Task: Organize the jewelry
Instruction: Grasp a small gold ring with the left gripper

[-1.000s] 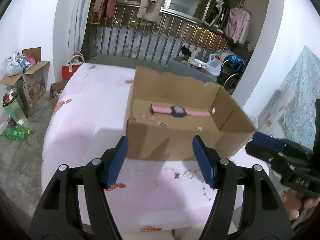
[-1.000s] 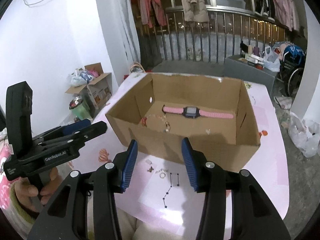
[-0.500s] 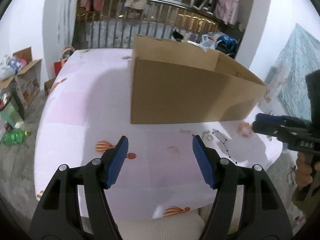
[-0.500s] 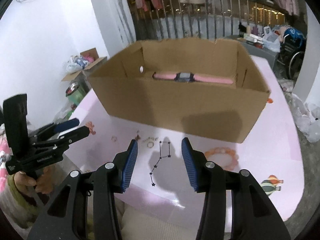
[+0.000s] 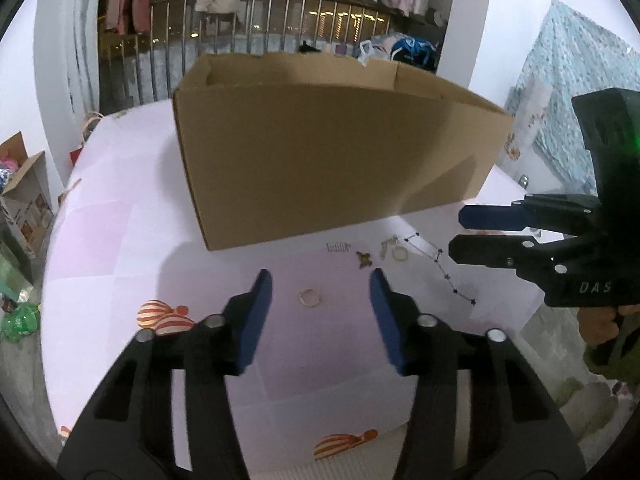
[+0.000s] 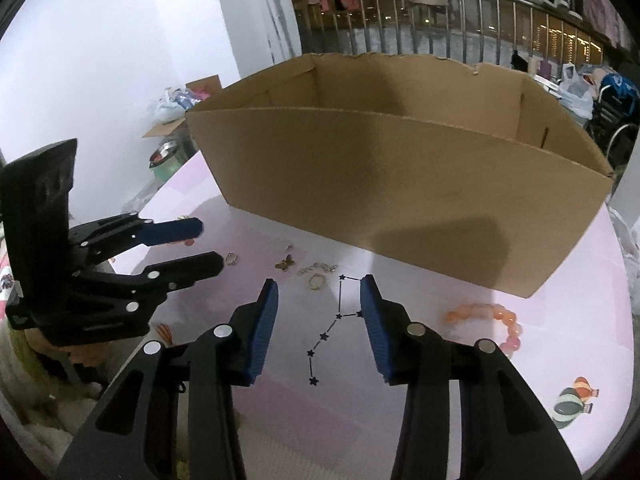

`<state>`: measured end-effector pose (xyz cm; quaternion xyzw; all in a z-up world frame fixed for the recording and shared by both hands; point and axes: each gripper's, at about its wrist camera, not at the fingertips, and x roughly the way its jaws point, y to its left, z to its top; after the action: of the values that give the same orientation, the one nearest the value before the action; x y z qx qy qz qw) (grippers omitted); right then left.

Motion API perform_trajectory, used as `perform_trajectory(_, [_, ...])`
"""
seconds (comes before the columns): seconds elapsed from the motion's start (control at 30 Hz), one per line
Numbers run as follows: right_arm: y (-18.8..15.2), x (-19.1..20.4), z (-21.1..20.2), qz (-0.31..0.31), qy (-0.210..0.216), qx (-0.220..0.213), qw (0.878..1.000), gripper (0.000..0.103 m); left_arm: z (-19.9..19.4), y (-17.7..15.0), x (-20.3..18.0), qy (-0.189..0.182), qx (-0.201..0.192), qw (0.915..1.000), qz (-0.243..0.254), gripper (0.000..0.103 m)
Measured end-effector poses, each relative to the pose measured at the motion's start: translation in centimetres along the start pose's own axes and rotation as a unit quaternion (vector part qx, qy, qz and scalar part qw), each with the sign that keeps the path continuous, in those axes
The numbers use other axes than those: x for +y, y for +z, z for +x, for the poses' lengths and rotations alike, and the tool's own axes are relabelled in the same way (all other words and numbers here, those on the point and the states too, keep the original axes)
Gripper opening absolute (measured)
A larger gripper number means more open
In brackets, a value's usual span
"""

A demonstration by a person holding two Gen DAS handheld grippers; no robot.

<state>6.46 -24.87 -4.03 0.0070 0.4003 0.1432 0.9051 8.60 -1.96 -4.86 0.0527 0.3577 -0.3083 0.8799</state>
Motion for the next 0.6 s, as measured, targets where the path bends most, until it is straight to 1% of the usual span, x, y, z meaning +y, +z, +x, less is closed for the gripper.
perform_trajectory(0.13, [0.0, 0.3, 0.6, -0.004, 0.008, 0.004, 1.0, 0.04, 1.0, 0.0, -0.4, 0.002, 0.016, 0.9998, 0.011, 0.032])
perform_trajectory(0.23, [0.3, 0.3, 1.0, -0.006, 0.013, 0.005, 1.0, 0.039, 1.5, 0.1, -0.3, 0.001, 0.025, 0.9995, 0.019, 0.027])
perform_trajectory(0.33, [0.3, 0.1, 1.1, -0.005, 0.02, 0.005, 1.0, 0.038, 1.8, 0.1, -0.1, 0.0, 0.037, 0.9989, 0.029, 0.023])
perform_trajectory(0.47, [0.3, 0.3, 1.3, -0.007, 0.025, 0.004, 1.0, 0.036, 1.9, 0.2, -0.1, 0.003, 0.043, 0.9979, 0.048, 0.021])
perform_trajectory(0.53, [0.4, 0.3, 1.3, -0.009, 0.025, 0.004, 1.0, 0.035, 2.0, 0.3, -0.2, 0.01, 0.045, 0.9974, 0.055, 0.016])
perform_trajectory(0.6, [0.4, 0.4, 1.3, -0.011, 0.025, 0.002, 1.0, 0.034, 2.0, 0.4, -0.3, 0.016, 0.046, 0.9969, 0.062, 0.013])
